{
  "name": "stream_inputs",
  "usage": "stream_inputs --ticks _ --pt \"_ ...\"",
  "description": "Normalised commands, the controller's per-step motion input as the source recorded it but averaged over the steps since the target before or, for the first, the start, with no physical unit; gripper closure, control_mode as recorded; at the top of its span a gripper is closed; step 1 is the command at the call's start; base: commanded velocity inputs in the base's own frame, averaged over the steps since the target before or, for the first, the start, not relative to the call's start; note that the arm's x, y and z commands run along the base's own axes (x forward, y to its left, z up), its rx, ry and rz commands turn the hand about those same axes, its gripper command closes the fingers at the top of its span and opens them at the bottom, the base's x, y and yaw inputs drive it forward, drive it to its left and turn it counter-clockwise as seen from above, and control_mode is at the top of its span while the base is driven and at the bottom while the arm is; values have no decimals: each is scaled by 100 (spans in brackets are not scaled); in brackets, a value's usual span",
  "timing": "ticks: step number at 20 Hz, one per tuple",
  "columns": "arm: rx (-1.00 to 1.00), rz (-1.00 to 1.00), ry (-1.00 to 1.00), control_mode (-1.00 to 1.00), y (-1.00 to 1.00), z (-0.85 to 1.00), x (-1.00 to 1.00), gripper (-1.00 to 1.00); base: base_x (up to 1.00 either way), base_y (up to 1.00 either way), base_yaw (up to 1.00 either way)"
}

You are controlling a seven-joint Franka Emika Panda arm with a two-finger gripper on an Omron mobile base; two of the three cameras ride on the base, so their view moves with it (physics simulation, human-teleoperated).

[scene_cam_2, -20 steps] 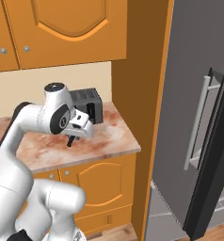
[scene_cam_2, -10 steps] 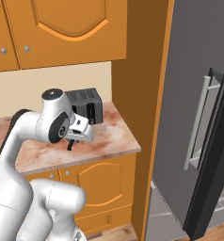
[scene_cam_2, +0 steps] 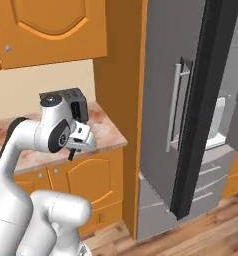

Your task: Retrieve the butter from the fridge and place it on a plate on the dining table. Then retrieve the butter knife by the fridge and place it near the plate.

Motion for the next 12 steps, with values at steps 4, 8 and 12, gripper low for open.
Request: stream_inputs --ticks 4,8,12 --pt "0 0 0 100 0 0 0 100 -30 -14 -80" --pt "0 0 0 100 0 0 0 100 -14 -5 -88" --pt "0 0 0 100 0 0 0 100 0 -4 -93"
